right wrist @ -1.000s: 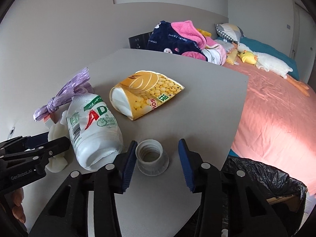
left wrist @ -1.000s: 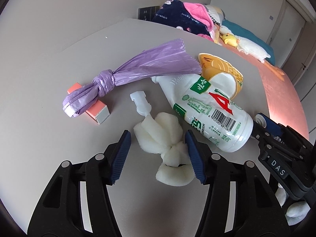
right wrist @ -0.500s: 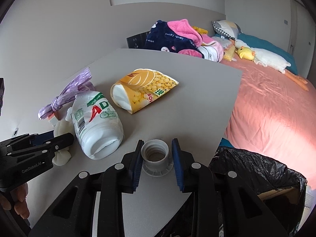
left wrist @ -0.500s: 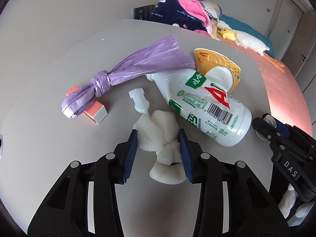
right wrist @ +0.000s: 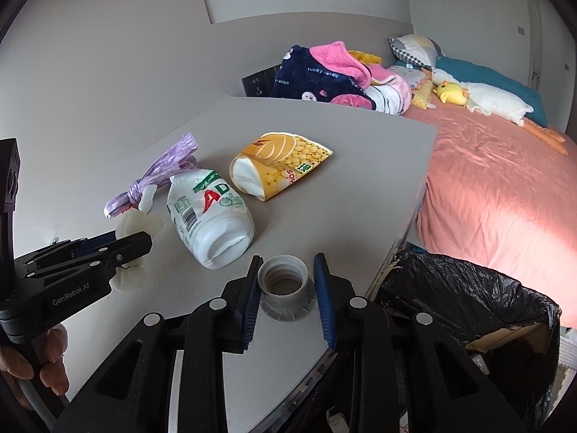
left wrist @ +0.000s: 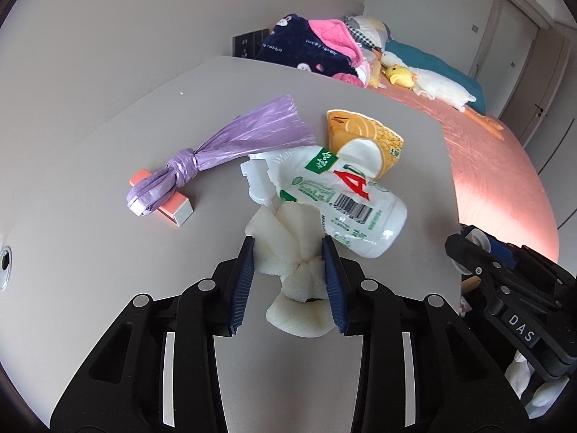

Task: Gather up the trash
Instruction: 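Carry the foam and grey cup over the trash bag with both grippers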

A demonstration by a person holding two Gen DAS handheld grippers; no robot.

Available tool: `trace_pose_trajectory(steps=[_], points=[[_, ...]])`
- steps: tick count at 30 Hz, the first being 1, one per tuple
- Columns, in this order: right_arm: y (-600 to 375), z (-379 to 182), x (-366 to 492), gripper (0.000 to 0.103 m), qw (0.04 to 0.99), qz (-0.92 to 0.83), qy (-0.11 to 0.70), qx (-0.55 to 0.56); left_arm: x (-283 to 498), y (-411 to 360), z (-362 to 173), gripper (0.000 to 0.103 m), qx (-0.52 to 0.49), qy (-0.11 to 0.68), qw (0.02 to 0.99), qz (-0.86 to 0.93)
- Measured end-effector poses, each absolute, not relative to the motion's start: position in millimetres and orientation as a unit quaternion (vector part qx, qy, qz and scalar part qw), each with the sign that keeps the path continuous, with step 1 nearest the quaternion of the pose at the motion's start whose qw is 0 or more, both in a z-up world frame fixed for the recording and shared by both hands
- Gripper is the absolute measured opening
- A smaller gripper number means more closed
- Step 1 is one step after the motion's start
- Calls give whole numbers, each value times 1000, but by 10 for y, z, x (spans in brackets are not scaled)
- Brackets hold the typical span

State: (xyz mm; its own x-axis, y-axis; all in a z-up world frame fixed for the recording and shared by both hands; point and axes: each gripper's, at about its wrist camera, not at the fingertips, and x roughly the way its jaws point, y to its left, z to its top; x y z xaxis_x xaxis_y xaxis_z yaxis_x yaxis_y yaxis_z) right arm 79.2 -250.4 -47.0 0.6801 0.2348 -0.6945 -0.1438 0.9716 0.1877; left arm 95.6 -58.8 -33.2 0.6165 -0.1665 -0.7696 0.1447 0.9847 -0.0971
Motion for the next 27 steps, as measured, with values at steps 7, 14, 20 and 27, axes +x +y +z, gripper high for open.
trace_pose_trajectory(steps=[7,14,20,27], points=[[-2542,-361,581,30,919,100,377,63,813,-751,-171,36,-4,412,904,-117],[-2609,-275,417,30,922,95,370,64,692,-904,-63,36,2,399,906,-144],[-2724,-213,285,30,924,84,367,73,563,-1092,-10,36,16,391,904,-171],[-2908,-160,102,30,925,67,364,87,452,-1234,50,36,26,383,902,-198]])
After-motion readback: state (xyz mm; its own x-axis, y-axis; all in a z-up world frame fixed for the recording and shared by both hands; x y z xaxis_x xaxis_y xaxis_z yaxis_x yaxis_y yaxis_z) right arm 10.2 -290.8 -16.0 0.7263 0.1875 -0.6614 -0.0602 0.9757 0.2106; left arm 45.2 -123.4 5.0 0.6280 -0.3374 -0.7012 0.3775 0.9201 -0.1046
